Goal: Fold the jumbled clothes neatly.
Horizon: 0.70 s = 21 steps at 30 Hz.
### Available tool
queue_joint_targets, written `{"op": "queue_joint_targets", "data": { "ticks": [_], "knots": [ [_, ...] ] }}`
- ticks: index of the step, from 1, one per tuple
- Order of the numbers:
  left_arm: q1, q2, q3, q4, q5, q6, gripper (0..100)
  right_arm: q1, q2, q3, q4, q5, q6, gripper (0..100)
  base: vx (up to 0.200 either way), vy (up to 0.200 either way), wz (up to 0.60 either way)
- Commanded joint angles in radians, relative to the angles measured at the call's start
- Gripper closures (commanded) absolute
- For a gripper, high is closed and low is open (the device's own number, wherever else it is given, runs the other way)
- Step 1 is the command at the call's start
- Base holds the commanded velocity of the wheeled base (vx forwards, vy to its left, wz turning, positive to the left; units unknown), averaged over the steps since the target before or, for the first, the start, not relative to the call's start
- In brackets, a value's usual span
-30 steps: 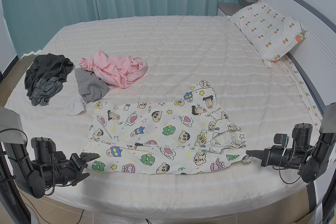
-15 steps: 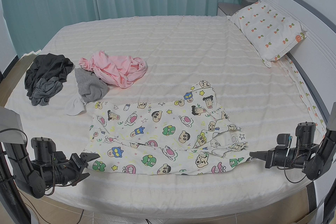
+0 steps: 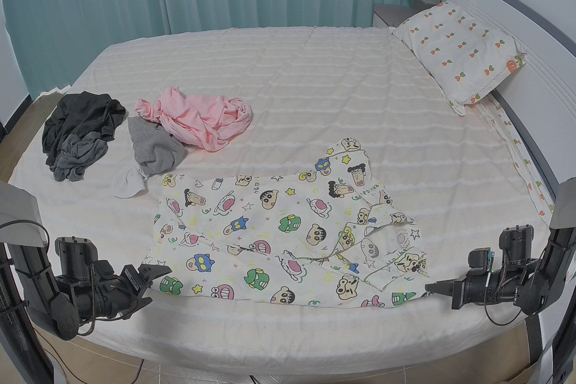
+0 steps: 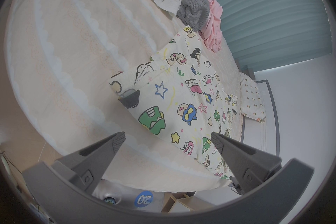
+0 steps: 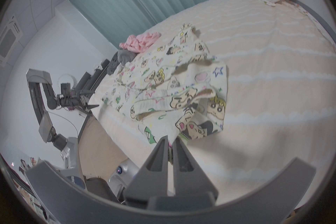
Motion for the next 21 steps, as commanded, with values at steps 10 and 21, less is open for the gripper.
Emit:
{"op": "queue_joint_targets", "data": {
  "ticks": [10, 21],
  "knots": [
    [0.000, 0.008, -0.002, 0.000, 0.002, 0.000, 0, -0.067, 0.017, 0.010, -0.034, -0.011, 0.001, 0, 0.000, 0.000, 0.00],
    [0.000, 0.008, -0.001, 0.000, 0.002, -0.001, 0, 0.144, -0.332, -0.037, -0.017, -0.223, 0.327, 0, 0.000, 0.000, 0.00]
  ]
}}
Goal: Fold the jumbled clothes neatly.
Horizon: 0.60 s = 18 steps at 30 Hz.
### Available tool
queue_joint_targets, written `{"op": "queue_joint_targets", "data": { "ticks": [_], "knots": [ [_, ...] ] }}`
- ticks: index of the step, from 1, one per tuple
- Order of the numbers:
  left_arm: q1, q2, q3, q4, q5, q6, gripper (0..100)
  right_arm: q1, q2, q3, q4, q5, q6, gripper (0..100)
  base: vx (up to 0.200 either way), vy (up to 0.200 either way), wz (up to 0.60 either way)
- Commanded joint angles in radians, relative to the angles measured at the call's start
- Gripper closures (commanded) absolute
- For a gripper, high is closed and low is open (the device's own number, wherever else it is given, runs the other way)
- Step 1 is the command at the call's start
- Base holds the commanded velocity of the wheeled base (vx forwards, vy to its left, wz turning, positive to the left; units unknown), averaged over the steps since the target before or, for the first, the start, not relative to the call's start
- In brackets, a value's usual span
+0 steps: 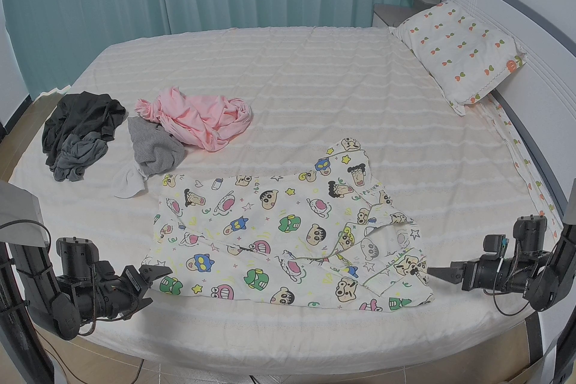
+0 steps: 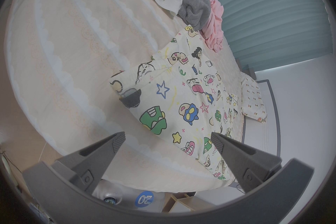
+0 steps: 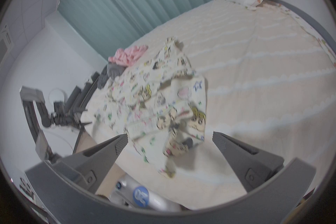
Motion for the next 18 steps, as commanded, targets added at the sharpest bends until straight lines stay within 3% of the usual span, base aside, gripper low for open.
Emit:
{"op": "queue_joint_targets", "data": {
  "ticks": [1, 3, 4, 7, 13, 18],
  "knots": [
    [0.001, 0.001, 0.002, -0.001, 0.000, -0.001, 0, 0.204, -0.183, -0.023, 0.022, -0.147, 0.151, 0, 0.000, 0.000, 0.00],
    [0.001, 0.001, 0.002, -0.001, 0.000, -0.001, 0, 0.241, -0.179, -0.019, 0.034, -0.166, 0.176, 0, 0.000, 0.000, 0.00],
    [0.001, 0.001, 0.003, -0.001, 0.000, 0.000, 0, 0.301, -0.162, -0.007, 0.070, -0.178, 0.233, 0, 0.000, 0.000, 0.00],
    [0.001, 0.001, 0.003, -0.001, 0.000, 0.000, 0, 0.333, -0.074, 0.000, 0.085, -0.178, 0.317, 0, 0.000, 0.000, 0.00],
    [0.001, 0.001, 0.002, -0.001, 0.000, 0.000, 0, 0.295, 0.120, -0.014, 0.059, -0.169, 0.328, 0, 0.000, 0.000, 0.00],
    [0.001, 0.001, 0.002, -0.001, 0.000, 0.000, 0, 0.249, 0.245, -0.011, -0.108, -0.159, 0.343, 0, 0.000, 0.000, 0.00]
  ]
}}
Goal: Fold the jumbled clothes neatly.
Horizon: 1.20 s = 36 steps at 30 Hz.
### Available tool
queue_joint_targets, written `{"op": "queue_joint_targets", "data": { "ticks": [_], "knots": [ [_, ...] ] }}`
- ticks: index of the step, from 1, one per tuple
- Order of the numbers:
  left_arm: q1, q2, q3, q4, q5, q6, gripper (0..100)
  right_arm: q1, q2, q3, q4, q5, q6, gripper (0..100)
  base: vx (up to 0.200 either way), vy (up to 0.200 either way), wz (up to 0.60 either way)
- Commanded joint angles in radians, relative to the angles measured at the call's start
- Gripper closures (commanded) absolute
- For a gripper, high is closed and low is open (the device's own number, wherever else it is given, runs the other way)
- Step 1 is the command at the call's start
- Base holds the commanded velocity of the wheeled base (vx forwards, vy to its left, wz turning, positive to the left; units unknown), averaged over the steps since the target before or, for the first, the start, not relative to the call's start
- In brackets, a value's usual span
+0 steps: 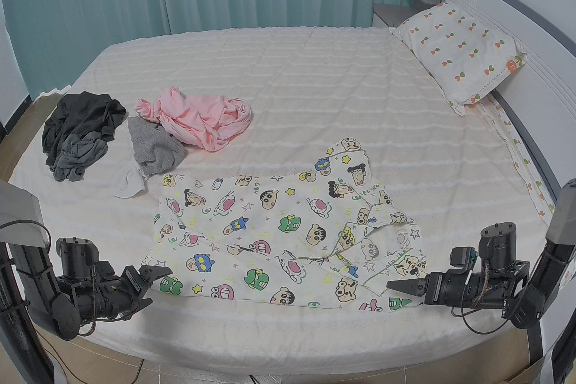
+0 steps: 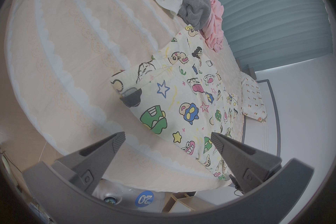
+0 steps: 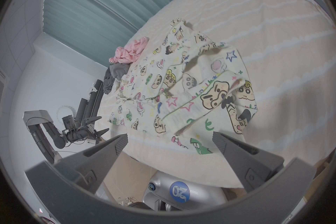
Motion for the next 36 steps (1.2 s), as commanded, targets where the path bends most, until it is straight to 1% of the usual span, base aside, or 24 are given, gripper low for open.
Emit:
{"op": "queue_joint_targets", "data": {
  "ticks": [1, 7, 11, 12, 14, 15, 16, 21, 23, 25, 27, 28, 29, 30, 31, 33, 34, 35, 36],
  "knots": [
    [0.001, 0.001, 0.000, -0.002, 0.000, 0.000, 0, -0.052, 0.191, 0.003, -0.114, 0.003, 0.014, 0, 0.000, 0.000, 0.00],
    [-0.001, 0.001, 0.001, 0.000, 0.000, 0.000, 0, -0.084, 0.220, 0.024, -0.154, 0.008, 0.016, 0, 0.000, 0.000, 0.00],
    [-0.001, 0.001, 0.000, 0.000, 0.000, 0.000, 0, -0.086, 0.229, 0.034, -0.186, 0.014, 0.017, 0, 0.000, 0.000, 0.00],
    [-0.001, 0.001, 0.000, 0.000, 0.000, 0.000, 0, -0.084, 0.229, 0.043, -0.234, 0.014, 0.020, 0, 0.000, 0.000, 0.00],
    [-0.001, 0.001, 0.000, 0.000, 0.000, 0.000, 0, -0.084, 0.229, 0.043, -0.234, 0.014, 0.020, 0, 0.000, 0.000, 0.00],
    [-0.002, 0.001, 0.001, 0.000, 0.001, 0.000, 0, -0.069, 0.212, 0.067, -0.332, 0.006, 0.037, 0, 0.000, 0.000, 0.00],
    [-0.002, 0.001, 0.001, 0.000, 0.001, 0.000, 0, -0.059, 0.191, 0.069, -0.354, 0.003, 0.042, 0, 0.000, 0.000, 0.00],
    [-0.002, 0.000, 0.001, 0.000, 0.001, 0.000, 0, -0.044, 0.042, 0.066, -0.335, -0.003, 0.046, 0, 0.000, 0.000, 0.00],
    [-0.002, 0.000, 0.001, 0.000, 0.001, 0.000, 0, -0.026, -0.009, 0.067, -0.332, -0.020, 0.046, 0, 0.000, 0.000, 0.00],
    [-0.002, 0.000, 0.001, 0.000, 0.001, 0.000, 0, 0.005, -0.020, 0.077, -0.312, -0.038, 0.048, 0, 0.000, 0.000, 0.00],
    [-0.002, 0.000, 0.001, 0.000, 0.001, 0.000, 0, 0.008, -0.020, 0.077, -0.309, -0.041, 0.048, 0, 0.000, 0.000, 0.00],
    [-0.002, 0.000, 0.001, 0.000, 0.001, 0.000, 0, 0.063, -0.004, 0.081, -0.289, -0.090, 0.100, 0, 0.000, 0.000, 0.00],
    [-0.004, 0.000, 0.001, -0.002, 0.001, 0.000, 0, 0.082, 0.005, 0.077, -0.289, -0.104, 0.138, 0, 0.000, 0.000, 0.00],
    [-0.004, 0.000, 0.001, -0.002, 0.001, 0.000, 0, 0.082, 0.005, 0.077, -0.289, -0.104, 0.138, 0, 0.000, 0.000, 0.00],
    [-0.004, 0.000, 0.001, 0.000, 0.001, 0.000, 0, 0.123, 0.039, 0.069, -0.288, -0.136, 0.224, 0, 0.000, 0.000, 0.00],
    [-0.004, 0.000, 0.001, 0.000, 0.001, 0.000, 0, 0.145, 0.094, 0.050, -0.286, -0.179, 0.275, 0, 0.000, 0.000, 0.00],
    [-0.004, -0.002, 0.001, 0.000, 0.001, 0.000, 0, 0.151, 0.126, 0.040, -0.288, -0.208, 0.293, 0, 0.000, 0.000, 0.00],
    [-0.004, -0.002, 0.003, 0.000, 0.001, 0.000, 0, 0.152, 0.138, 0.037, -0.288, -0.222, 0.301, 0, 0.000, 0.000, 0.00],
    [-0.004, 0.000, 0.001, 0.000, 0.001, 0.000, 0, 0.155, 0.171, 0.027, -0.288, -0.262, 0.330, 0, 0.000, 0.000, 0.00]
  ]
}}
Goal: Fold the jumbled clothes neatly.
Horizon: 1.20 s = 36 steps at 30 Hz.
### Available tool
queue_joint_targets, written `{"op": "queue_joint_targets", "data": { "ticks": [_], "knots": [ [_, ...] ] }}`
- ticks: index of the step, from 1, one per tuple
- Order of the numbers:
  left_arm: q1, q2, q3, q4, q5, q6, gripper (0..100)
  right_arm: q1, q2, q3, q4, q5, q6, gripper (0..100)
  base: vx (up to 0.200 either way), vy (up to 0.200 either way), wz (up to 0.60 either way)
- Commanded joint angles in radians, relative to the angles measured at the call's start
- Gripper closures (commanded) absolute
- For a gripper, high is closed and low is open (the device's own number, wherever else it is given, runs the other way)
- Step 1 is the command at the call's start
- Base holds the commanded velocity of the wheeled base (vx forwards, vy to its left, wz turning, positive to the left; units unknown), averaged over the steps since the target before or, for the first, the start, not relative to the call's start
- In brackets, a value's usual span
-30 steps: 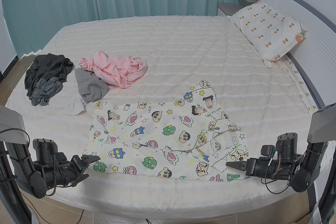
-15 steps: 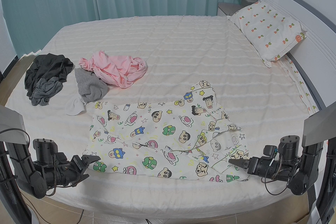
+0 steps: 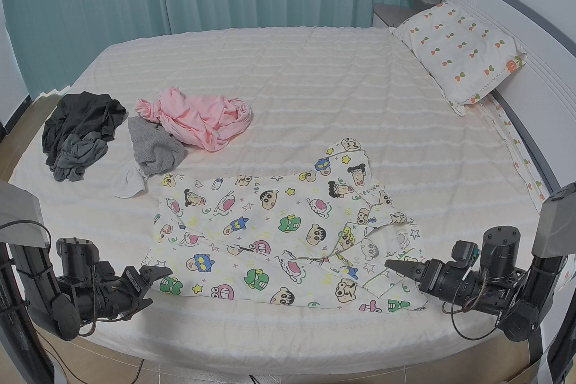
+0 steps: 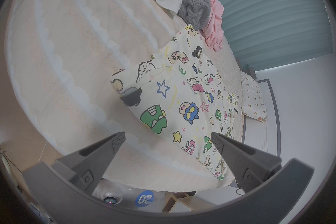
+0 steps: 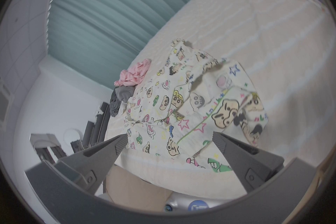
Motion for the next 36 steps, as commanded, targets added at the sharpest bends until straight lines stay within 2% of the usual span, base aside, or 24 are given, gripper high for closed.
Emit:
{"op": "queue_joint_targets", "data": {
  "ticks": [1, 2, 4, 12, 25, 36],
  "knots": [
    [0.000, -0.002, 0.000, -0.002, 0.000, 0.000, 0, 0.063, 0.138, -0.039, 0.004, -0.112, 0.099, 0, 0.000, 0.000, 0.00],
    [0.000, 0.000, 0.000, -0.002, 0.000, 0.000, 0, 0.063, 0.156, -0.044, 0.003, -0.138, 0.150, 0, 0.000, 0.000, 0.00],
    [0.000, 0.000, 0.000, 0.000, 0.000, 0.000, 0, 0.061, 0.155, -0.041, 0.003, -0.149, 0.205, 0, 0.000, 0.000, 0.00],
    [0.000, -0.002, 0.002, 0.000, 0.000, 0.000, 0, 0.057, 0.153, -0.045, -0.042, -0.155, 0.305, 0, 0.000, 0.000, 0.00],
    [0.000, 0.000, 0.000, 0.000, 0.000, 0.000, 0, 0.068, 0.159, -0.065, -0.054, -0.154, 0.314, 0, 0.000, 0.000, 0.00],
    [0.000, 0.000, 0.000, -0.002, 0.000, -0.002, 0, 0.045, 0.224, -0.133, -0.054, -0.155, 0.316, 0, 0.000, 0.000, 0.00]
  ]
}}
